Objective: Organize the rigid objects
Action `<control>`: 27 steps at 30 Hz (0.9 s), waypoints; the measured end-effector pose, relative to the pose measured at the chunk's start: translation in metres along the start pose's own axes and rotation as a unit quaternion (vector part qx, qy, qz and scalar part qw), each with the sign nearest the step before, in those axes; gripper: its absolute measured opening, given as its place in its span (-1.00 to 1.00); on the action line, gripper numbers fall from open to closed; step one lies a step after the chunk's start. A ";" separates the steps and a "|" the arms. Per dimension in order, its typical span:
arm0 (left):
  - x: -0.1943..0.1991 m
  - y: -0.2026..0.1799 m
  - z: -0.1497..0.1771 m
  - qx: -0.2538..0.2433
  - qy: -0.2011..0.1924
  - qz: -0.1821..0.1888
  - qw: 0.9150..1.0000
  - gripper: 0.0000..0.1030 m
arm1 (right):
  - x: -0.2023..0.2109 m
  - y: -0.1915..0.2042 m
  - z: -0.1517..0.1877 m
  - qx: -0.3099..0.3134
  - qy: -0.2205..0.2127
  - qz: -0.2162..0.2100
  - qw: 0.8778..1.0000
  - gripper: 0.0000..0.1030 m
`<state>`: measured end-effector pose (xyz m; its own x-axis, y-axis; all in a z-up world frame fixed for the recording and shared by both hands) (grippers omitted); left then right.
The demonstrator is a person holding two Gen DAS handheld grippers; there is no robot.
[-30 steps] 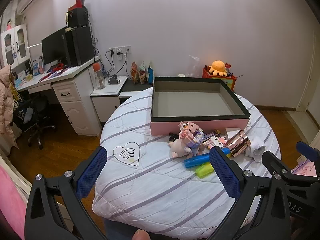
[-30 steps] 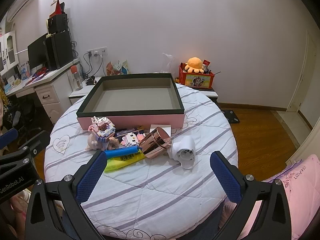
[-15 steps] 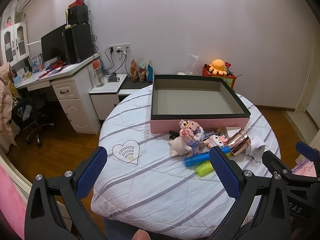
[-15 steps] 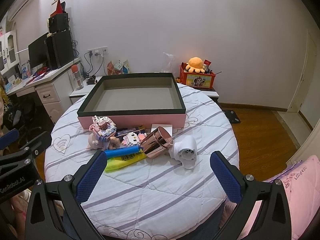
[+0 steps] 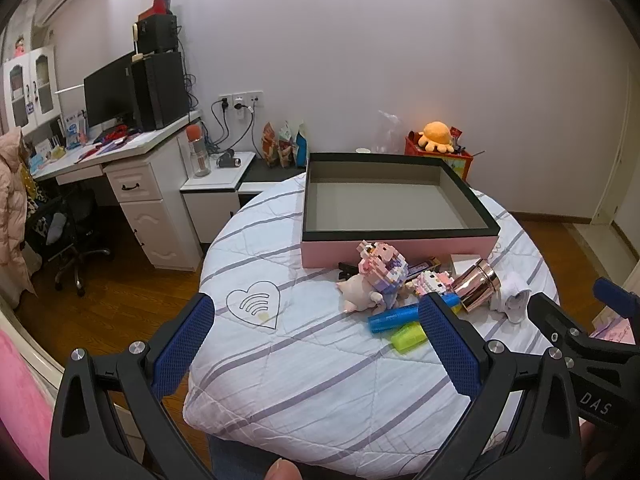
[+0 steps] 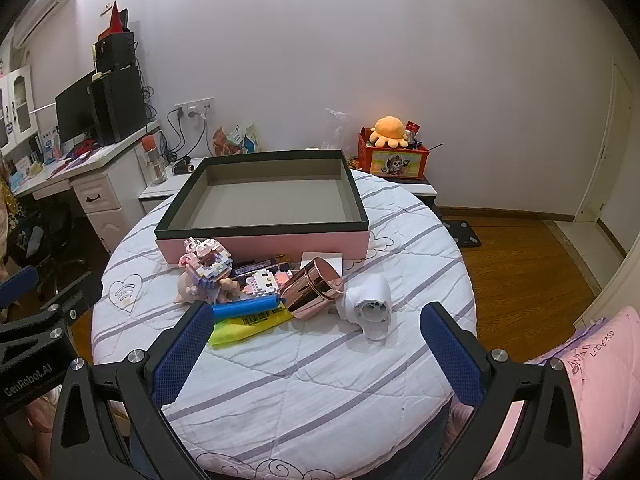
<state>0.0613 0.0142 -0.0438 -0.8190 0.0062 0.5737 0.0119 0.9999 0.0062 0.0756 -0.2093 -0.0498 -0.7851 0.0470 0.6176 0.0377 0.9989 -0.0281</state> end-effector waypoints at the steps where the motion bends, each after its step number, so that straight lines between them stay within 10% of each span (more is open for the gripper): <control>1: -0.001 0.000 0.000 0.000 0.001 0.000 1.000 1.00 | -0.001 0.000 0.000 0.000 0.000 0.000 1.000 1.00; 27: -0.080 -0.020 0.031 0.015 0.042 0.008 0.999 1.00 | -0.096 -0.060 0.038 0.006 0.071 0.051 0.996 1.00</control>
<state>0.1095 -0.0061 -0.1151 -0.7684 0.0234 0.6395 0.0070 0.9996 -0.0283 0.1256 -0.2740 -0.1374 -0.6826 0.1482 0.7156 0.1043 0.9889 -0.1054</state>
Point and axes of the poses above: each gripper's, at about its wrist camera, not at the fingertips, and x roughly against the way its jaws point, y to its left, z to its underside, the point moved 9 cm from there along -x, roughly the way its jaws point, and after that the axes turned 3 degrees about -y, right-handed, at the moved point
